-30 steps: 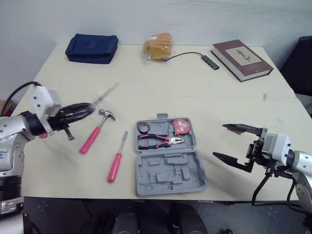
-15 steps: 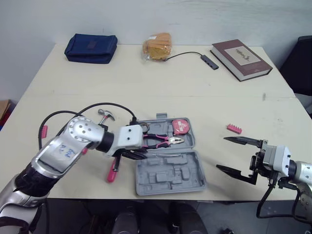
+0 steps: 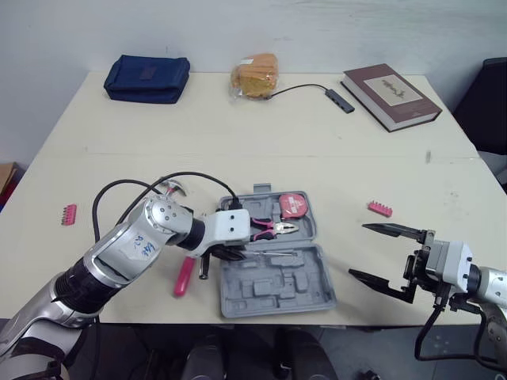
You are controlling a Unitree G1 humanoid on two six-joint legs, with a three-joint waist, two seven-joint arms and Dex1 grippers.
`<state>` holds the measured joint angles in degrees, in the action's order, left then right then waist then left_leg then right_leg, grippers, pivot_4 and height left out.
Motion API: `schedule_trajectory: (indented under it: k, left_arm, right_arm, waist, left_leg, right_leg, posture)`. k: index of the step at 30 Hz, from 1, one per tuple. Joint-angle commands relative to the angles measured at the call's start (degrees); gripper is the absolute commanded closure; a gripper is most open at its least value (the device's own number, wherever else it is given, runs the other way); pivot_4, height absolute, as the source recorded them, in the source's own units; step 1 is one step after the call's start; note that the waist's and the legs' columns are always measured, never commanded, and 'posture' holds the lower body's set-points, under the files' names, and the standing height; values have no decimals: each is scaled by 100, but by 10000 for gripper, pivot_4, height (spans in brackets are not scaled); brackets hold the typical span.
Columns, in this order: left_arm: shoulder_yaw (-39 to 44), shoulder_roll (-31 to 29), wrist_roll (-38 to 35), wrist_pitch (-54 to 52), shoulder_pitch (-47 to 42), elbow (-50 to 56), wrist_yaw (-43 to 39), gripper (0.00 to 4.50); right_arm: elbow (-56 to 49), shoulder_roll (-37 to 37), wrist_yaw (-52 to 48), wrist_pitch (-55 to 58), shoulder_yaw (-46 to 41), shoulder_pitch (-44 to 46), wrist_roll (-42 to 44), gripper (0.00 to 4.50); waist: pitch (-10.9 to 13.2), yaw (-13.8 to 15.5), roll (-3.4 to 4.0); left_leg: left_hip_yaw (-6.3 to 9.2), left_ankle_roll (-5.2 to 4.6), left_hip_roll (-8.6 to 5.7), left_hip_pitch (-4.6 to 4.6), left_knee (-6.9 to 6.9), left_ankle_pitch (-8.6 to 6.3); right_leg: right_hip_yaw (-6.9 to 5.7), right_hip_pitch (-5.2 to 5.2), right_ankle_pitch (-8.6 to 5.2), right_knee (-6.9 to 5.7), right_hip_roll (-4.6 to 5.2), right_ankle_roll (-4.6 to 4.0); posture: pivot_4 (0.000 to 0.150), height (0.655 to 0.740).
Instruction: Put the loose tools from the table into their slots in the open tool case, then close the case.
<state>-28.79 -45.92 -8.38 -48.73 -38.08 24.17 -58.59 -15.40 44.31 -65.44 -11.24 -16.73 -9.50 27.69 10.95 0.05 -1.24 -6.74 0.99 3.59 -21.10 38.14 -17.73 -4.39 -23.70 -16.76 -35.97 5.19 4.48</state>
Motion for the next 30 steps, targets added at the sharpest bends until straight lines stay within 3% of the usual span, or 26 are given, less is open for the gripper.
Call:
schedule_trajectory:
  k: [1,13,14,16,21,25,29,30]
  left_arm:
    - [-76,25,150,-80,-21,84,77,44873]
    - [-147,221,242,-153,82,79,240,44873]
    - [-148,217,250,-138,82,70,239,37338]
    - [-150,213,246,-120,81,67,221,32730]
    - [82,325,30,-163,55,186,157,13641]
    - [372,228,-184,193,50,180,-102,13641]
    - [772,320,-416,1269,304,-67,-338,13641]
    - [918,432,-501,1511,400,-177,-324,15998]
  right_arm:
    - [-235,-13,86,-2,-77,4,39,0]
    - [-363,7,216,149,8,45,65,0]
    - [-371,4,225,165,10,53,62,0]
    - [-382,-3,245,188,17,66,52,0]
    - [-449,-15,301,241,16,49,50,0]
    - [-496,-23,325,279,12,18,51,0]
    - [-513,-35,363,300,31,18,40,0]
    - [-517,-40,375,302,38,17,36,0]
  waist:
    - [0,1,0]
    - [0,10,0]
    - [0,10,0]
    - [0,10,0]
    - [0,11,0]
    - [0,7,0]
    - [0,-5,0]
    - [0,-2,0]
  left_leg:
    - [0,0,0,1,0,0]
    - [3,-1,-2,1,3,0]
    - [3,-1,-2,1,3,0]
    - [3,-1,-2,2,3,0]
    - [3,-1,-1,1,4,0]
    - [4,-1,-1,-1,5,1]
    - [4,0,1,0,4,1]
    - [4,0,1,1,4,1]
  right_leg:
    - [0,0,0,0,0,0]
    - [1,2,0,-1,2,1]
    - [1,2,1,-1,2,1]
    - [1,2,1,-1,3,1]
    - [1,2,1,-2,2,1]
    - [1,1,1,-1,2,1]
    - [1,0,1,-2,3,1]
    - [1,1,1,-1,4,1]
  posture:
    - [1500,7400]
    - [1500,7400]
    - [1500,7400]
    - [1500,7400]
    - [1500,7400]
    - [1500,7400]
    - [1500,7400]
    - [1500,7400]
